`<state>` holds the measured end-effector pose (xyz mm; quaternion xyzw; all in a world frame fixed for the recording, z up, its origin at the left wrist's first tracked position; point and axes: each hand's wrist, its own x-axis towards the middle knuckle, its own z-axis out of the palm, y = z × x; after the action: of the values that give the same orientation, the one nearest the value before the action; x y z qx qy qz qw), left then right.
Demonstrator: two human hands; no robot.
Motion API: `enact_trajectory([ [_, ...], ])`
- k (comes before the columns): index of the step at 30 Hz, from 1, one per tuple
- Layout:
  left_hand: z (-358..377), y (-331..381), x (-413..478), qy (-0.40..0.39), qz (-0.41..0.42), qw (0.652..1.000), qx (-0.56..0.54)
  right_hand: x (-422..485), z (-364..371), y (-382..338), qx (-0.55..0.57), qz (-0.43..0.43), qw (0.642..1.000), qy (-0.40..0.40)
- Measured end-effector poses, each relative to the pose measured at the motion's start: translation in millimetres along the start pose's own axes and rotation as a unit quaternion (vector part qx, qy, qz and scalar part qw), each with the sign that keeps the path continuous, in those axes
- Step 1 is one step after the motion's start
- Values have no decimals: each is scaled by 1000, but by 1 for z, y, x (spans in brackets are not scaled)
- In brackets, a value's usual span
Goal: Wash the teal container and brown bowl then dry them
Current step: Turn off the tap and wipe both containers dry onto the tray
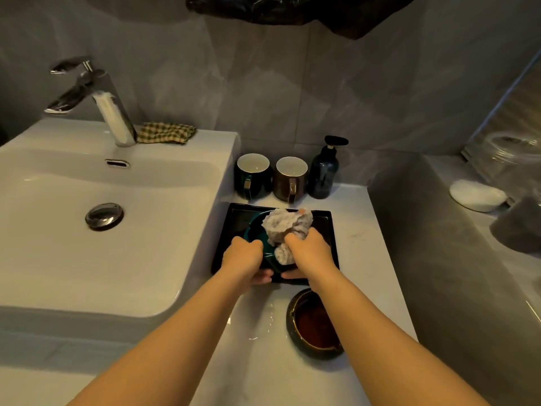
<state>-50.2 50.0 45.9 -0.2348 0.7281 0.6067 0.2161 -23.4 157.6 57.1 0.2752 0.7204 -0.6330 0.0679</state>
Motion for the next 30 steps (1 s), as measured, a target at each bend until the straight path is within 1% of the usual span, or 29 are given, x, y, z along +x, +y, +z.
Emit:
enact_trajectory([
  [2, 1, 3, 13, 33, -20, 999, 4, 12, 4, 1, -27, 18, 999, -21],
  [5, 2, -2, 34, 59, -23, 998, 16, 30, 6, 14, -142, -8, 989, 35],
  [7, 2, -5, 42, 66, -29, 997, 16, 36, 3, 24, -174, -16, 982, 77],
  [10, 1, -5, 46, 73, -26, 997, 10, 40, -2, 30, -127, -17, 987, 95],
  [12, -3, -5, 47, 81, 5, 996, 22, 39, -4, 29, -100, -24, 991, 85],
  [14, -7, -6, 45, 98, 46, 992, 67, 38, -6, 29, -84, -33, 993, 78],
  [15, -9, -9, 43, 106, 74, 984, 119, 37, -7, 29, -74, -32, 994, 74],
  [16, -9, -12, 40, 115, 106, 968, 195, 36, -7, 30, -64, -32, 995, 70],
  [17, -8, -16, 36, 129, 139, 940, 285, 34, -7, 31, -57, -30, 996, 65],
  [18, -8, -20, 31, 159, 182, 898, 367, 31, -7, 31, -49, -29, 996, 63],
  [19, -7, -22, 27, 193, 241, 849, 428, 29, -6, 31, -43, -27, 997, 63],
  [21, -5, -22, 23, 238, 382, 745, 492, 28, -6, 34, -41, -29, 996, 71],
  [22, -3, -22, 25, 232, 428, 702, 521, 27, -6, 35, -47, -30, 996, 75],
  [23, -1, -20, 25, 190, 434, 682, 557, 26, -6, 37, -59, -28, 995, 78],
  [25, 1, -19, 28, 97, 387, 676, 619, 25, -5, 41, -84, -22, 993, 74],
  [26, 1, -20, 31, 75, 381, 674, 628, 24, -5, 42, -95, -18, 993, 70],
  [27, -1, -21, 33, 62, 379, 673, 632, 24, -5, 43, -105, -13, 992, 68],
  [30, -7, -21, 36, 60, 390, 660, 639, 26, -6, 42, -138, -1, 989, 60],
])
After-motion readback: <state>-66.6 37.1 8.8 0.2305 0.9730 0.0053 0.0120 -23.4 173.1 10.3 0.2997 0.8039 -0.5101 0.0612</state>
